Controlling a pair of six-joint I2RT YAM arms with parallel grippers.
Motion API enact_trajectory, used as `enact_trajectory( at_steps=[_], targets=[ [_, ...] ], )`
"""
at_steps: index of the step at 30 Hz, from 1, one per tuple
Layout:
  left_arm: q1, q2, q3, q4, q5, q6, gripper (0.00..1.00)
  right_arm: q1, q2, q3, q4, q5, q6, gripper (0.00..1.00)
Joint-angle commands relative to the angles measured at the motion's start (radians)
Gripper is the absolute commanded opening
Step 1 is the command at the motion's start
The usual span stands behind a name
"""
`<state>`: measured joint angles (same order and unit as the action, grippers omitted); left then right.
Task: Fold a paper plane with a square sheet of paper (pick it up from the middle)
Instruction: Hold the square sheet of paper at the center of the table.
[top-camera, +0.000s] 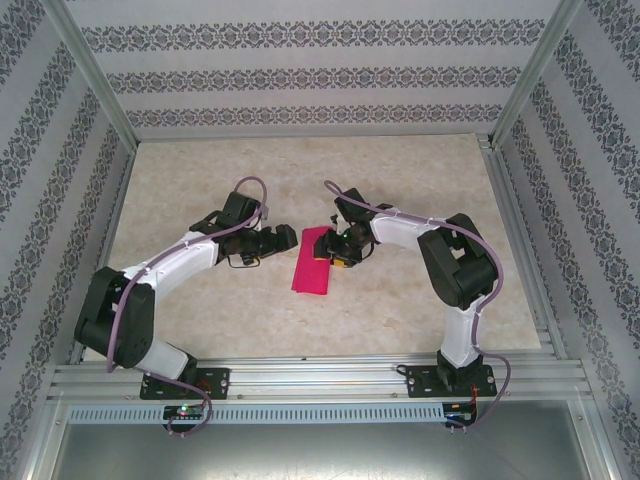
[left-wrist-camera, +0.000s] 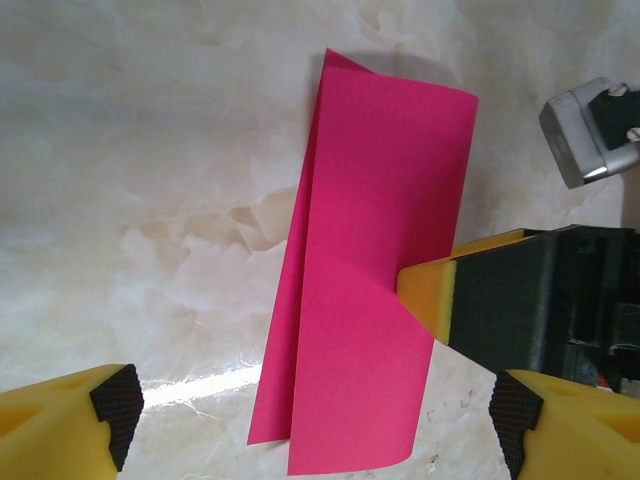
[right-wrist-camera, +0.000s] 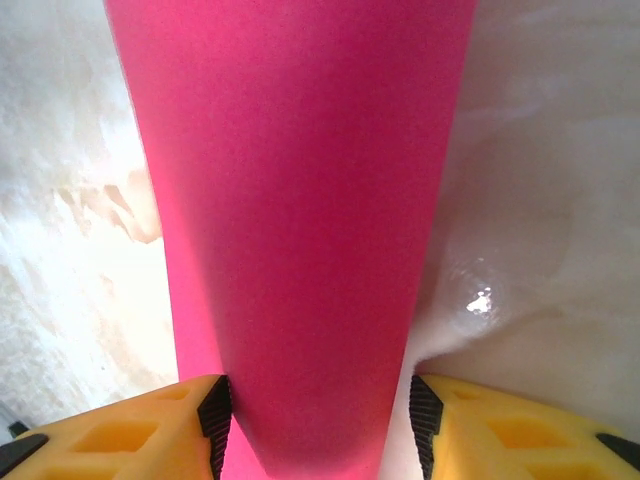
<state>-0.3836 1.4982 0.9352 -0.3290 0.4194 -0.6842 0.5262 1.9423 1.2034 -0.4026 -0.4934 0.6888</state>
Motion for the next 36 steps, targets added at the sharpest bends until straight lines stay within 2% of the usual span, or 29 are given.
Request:
enact_trajectory(
  at_steps=[1, 13, 29, 36],
  targets=[
    [0.013, 0.017, 0.036, -0.009, 0.018, -0.001, 0.92, 0.007, 0.021, 0.004, -0.077, 0.066, 0.071, 0.55],
    [0.028, 0.043, 0.053, -0.001, 0.034, 0.002, 0.9, 0.038, 0.03, 0.052, -0.147, 0.173, 0.163, 0.58],
    [0.033, 0.048, 0.054, -0.004, 0.044, 0.011, 0.89, 0.058, 0.093, 0.124, -0.241, 0.207, 0.154, 0.6],
    [0.034, 0.052, 0.044, 0.006, 0.042, 0.0, 0.77, 0.063, 0.109, 0.137, -0.28, 0.239, 0.14, 0.6]
  ],
)
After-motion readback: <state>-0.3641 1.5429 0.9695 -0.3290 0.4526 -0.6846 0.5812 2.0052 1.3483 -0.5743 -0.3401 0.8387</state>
